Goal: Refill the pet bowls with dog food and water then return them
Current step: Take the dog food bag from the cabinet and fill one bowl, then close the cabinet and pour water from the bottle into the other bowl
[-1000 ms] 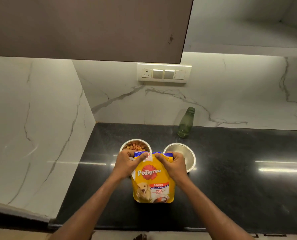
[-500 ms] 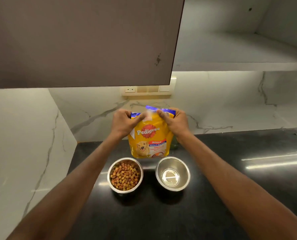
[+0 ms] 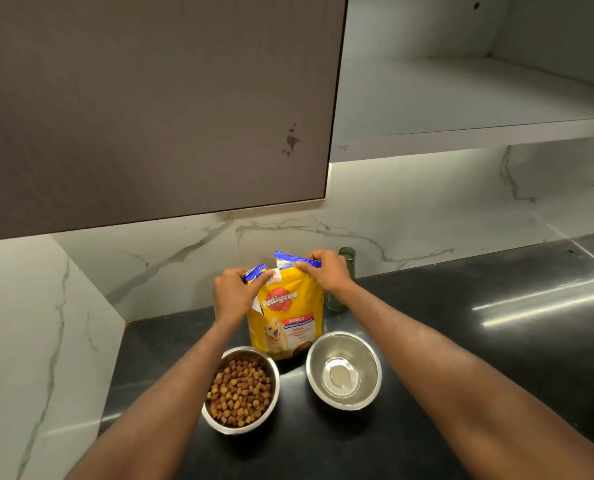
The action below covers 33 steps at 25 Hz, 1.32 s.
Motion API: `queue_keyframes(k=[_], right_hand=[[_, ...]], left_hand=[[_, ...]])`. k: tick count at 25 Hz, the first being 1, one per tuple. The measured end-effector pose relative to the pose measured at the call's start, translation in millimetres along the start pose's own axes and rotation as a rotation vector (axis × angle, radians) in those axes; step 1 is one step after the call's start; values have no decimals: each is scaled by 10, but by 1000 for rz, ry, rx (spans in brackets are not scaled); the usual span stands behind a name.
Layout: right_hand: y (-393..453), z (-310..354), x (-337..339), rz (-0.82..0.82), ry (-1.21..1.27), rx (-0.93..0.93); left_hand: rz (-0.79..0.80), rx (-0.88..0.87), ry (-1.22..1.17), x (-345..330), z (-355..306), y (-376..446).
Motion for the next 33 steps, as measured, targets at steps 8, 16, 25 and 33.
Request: queue_keyframes(k=[8,16,25,33], right_hand=[[-1160,-74,348,-134,-352,221],[-3436,-17,931,-407,-620,429],[-5931,350,2043,-1040,-605,731],[-7151,-98,2995,-1451,-105,457]], left_hand=[[-139,-250,257,183,-424,-781],[-334,-771,647,191,-1784,-2860],[-521,-1061,783,345,-4276,-4398],[-638,-1630,1085,-468,-6344,-5731]])
Point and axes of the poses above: each hand's wrist, its own y-axis towards the middle knuckle, its own x-axis out of the back of the hand, z = x × y, the point moved 2 cm from there along y, towards the middle knuckle, and after that the axes turned 14 degrees about z, right-handed, at the moved point
